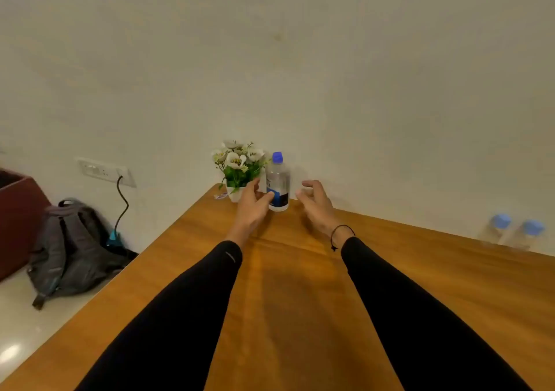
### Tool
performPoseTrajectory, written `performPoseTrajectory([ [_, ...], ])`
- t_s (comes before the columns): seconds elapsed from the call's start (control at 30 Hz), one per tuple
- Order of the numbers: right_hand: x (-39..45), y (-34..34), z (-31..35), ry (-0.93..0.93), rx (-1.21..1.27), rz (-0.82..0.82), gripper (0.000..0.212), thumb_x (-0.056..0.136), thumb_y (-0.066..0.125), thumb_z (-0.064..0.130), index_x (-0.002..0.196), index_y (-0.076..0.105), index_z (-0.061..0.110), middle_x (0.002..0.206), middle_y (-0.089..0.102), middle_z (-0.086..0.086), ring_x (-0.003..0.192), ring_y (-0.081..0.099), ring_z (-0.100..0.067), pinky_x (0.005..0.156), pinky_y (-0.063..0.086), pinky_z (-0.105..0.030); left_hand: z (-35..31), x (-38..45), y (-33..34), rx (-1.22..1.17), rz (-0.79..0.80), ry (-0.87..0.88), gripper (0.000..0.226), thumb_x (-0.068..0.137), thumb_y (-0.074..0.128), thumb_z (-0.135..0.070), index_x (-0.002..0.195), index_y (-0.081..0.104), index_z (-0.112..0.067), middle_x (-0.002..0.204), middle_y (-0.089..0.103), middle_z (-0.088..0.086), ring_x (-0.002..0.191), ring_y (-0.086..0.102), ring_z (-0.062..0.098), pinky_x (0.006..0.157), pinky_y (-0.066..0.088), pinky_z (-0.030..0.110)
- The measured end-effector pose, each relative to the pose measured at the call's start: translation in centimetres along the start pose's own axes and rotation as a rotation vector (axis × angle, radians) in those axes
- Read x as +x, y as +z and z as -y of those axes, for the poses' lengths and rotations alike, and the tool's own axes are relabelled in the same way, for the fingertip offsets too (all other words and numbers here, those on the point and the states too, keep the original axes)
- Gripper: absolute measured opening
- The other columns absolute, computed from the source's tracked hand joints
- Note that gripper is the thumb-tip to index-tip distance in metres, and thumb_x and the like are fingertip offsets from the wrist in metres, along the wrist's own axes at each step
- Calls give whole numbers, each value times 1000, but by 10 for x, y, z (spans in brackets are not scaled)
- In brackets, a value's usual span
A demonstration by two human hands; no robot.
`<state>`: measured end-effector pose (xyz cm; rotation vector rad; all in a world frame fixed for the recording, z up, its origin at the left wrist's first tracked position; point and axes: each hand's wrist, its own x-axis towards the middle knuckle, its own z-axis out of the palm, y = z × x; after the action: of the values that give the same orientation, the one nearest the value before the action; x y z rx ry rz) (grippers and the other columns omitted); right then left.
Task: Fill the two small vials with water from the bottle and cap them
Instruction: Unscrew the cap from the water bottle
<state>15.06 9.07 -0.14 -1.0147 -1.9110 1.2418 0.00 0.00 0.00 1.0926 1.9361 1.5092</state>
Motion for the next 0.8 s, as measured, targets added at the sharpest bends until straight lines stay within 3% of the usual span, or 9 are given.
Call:
performPoseTrajectory([
  [0.13,21,28,3,-38,-7,55,54,107,64,26,154,39,17,155,53,-11,137,57,-27,106,47,-35,10,19,10,-21,54,29,55,114,44,-30,164,30,-15,166,40,10,154,37,25,126,33,39],
  [0.2,29,37,-1,-28,-28,43,57,107,64,27,156,37,16,156,53,-11,139,55,-29,108,46,-35,17,25,16,-12,46,31,53,114,41,-30,163,29,-13,164,42,9,151,39,24,119,35,30],
  [0.33,33,38,-3,-38,-49,17,55,106,65,26,153,39,16,151,55,-9,128,57,-24,100,45,-30,21,24,20,16,20,73,52,113,46,-26,161,32,-13,140,51,0,129,48,12,104,38,25],
  [0.4,30,37,-5,-45,-72,11,52,105,67,26,150,42,16,145,59,-9,121,59,-22,95,47,-30,22,19,19,26,24,76,51,112,50,-25,159,36,-12,135,55,3,124,53,15,101,43,28],
  [0.53,7,25,-3,-47,-134,30,51,104,69,26,149,45,18,136,61,-6,120,64,-25,95,52,-32,17,-1,8,74,102,76,52,110,55,-24,157,37,-12,133,55,1,122,56,16,98,46,28],
  [0.67,-39,8,-1,-33,-139,76,51,105,67,26,150,42,21,142,60,-8,120,66,-25,97,57,-36,12,-40,-1,78,207,91,54,107,60,-27,155,38,-15,137,57,2,118,60,16,96,52,28],
  [0.8,-100,-12,-1,-34,-153,84,58,104,68,28,155,40,23,140,59,-2,115,65,-20,96,59,-38,3,-91,-7,100,281,111,54,103,67,-31,149,41,-22,128,60,-2,112,64,12,84,54,21],
])
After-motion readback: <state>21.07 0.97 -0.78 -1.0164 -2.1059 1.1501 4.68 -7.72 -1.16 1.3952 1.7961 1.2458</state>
